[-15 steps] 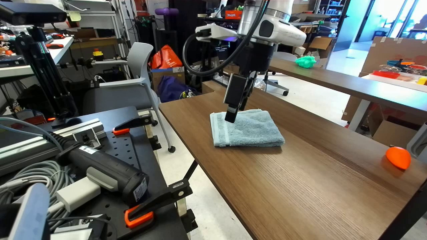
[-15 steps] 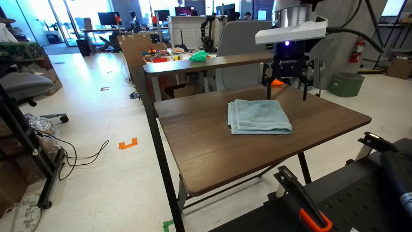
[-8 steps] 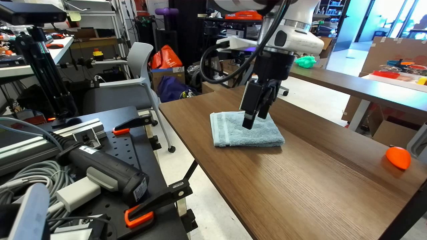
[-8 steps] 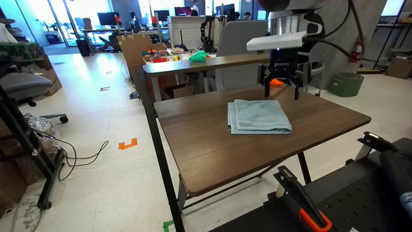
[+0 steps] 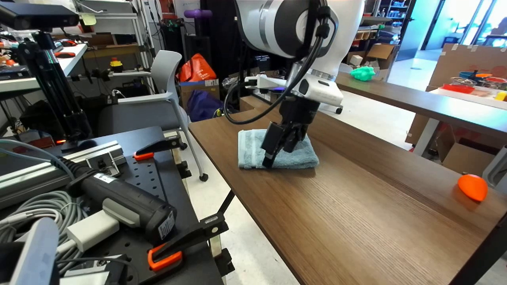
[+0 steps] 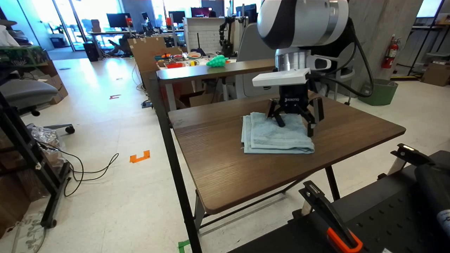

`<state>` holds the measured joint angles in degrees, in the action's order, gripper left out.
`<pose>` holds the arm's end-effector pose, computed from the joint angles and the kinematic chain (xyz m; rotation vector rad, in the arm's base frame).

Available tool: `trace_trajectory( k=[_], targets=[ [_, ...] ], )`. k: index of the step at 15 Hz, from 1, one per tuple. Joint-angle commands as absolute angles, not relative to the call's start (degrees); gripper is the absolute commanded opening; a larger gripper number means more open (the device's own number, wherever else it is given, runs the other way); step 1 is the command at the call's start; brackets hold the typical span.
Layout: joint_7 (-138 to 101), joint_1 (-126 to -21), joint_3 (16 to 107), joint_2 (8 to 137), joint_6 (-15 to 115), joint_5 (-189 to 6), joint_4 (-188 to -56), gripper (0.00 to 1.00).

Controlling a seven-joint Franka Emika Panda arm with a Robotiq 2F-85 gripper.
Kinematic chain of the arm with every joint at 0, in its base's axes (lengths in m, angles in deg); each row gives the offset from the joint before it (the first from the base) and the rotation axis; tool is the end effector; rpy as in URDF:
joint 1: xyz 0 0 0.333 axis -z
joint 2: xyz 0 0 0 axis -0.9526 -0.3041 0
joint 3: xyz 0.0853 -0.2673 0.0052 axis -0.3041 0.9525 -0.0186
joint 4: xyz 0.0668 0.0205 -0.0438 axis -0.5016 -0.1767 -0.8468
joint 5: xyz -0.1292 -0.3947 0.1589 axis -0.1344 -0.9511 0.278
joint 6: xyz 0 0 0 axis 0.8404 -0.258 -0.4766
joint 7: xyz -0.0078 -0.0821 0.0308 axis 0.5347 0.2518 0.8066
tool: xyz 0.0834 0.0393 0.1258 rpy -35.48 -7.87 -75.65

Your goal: Use the towel to clean the table

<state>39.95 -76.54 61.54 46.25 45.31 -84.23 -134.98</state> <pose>0.5881 0.0054 -0.0189 2.4948 -1.5851 -0.3933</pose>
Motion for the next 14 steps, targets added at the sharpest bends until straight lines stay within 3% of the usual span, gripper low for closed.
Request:
trace_trajectory(
  k=[1, 6, 14],
  targets=[
    [39.28, -77.35, 62.08, 46.14, 44.53, -83.33, -134.71, 1.00],
    [38.68, -76.86, 62.51, 52.23, 44.39, -82.94, -139.93, 1.00],
    [37.88, -80.11, 59.67, 67.33, 76.56, -79.21, -162.12, 1.00]
  ],
)
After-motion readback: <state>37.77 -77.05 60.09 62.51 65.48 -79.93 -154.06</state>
